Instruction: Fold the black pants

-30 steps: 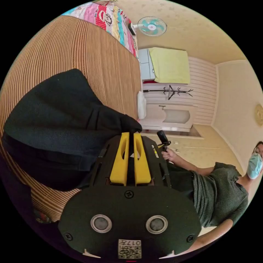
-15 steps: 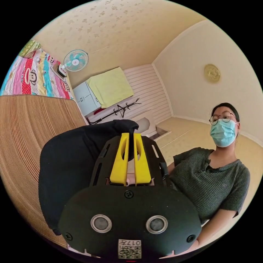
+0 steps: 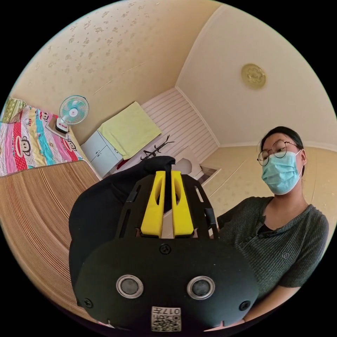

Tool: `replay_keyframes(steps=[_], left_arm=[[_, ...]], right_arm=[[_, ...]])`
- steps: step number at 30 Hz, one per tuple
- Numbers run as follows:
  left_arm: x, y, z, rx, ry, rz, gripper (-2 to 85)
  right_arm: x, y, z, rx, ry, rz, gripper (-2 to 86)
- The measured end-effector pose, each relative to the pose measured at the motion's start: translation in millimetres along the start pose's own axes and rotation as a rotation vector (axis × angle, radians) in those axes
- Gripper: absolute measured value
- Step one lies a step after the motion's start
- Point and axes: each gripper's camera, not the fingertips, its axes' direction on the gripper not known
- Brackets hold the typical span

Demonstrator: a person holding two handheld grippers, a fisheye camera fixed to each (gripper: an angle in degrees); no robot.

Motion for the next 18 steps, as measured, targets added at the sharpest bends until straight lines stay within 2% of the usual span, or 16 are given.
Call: replay_keyframes(steps=[1, 2, 4, 5, 7, 8, 10, 13, 14, 18], left_arm=[[3, 1, 5, -0.004, 0.009, 0.003, 1.1], [8, 2, 11, -0.021, 0.012, 0.008, 1.0], [17, 0, 23, -0.068, 0.007, 0.022, 0.9], [24, -1, 35, -0.109, 0.012, 0.029, 1.0], [37, -1, 57, -0.163, 0.04, 0.051, 1.3], [48, 0, 73, -0.191, 0.076, 0.069, 1.5], [61, 0, 95, -0.211, 0.166, 0.089, 1.8], [80, -3, 124, -0.198, 0.378, 0.095, 2.0], [86, -4, 133, -0.195, 0.459, 0.093, 2.1], [99, -6, 136, -0.14, 0.547, 0.083, 2.4]], right_arm=[[-15, 1, -8, 0.025, -0.013, -0.084, 7.3], [-23, 1, -12, 0.038, -0.044, -0.131, 3.7], [-68, -3, -23, 0.032, -0.125, -0.284, 1.7], [-86, -3, -24, 0.021, -0.093, -0.338, 1.4], [-176, 5, -8, -0.04, 0.132, -0.588, 0.7], [-198, 9, 1, -0.059, 0.167, -0.652, 0.7], [-282, 36, 54, -0.169, 0.211, -0.938, 0.5], [-351, 82, 154, -0.363, 0.269, -1.214, 0.7], [-359, 91, 175, -0.399, 0.282, -1.259, 0.8], [-366, 136, 312, -0.633, 0.244, -1.419, 1.7]])
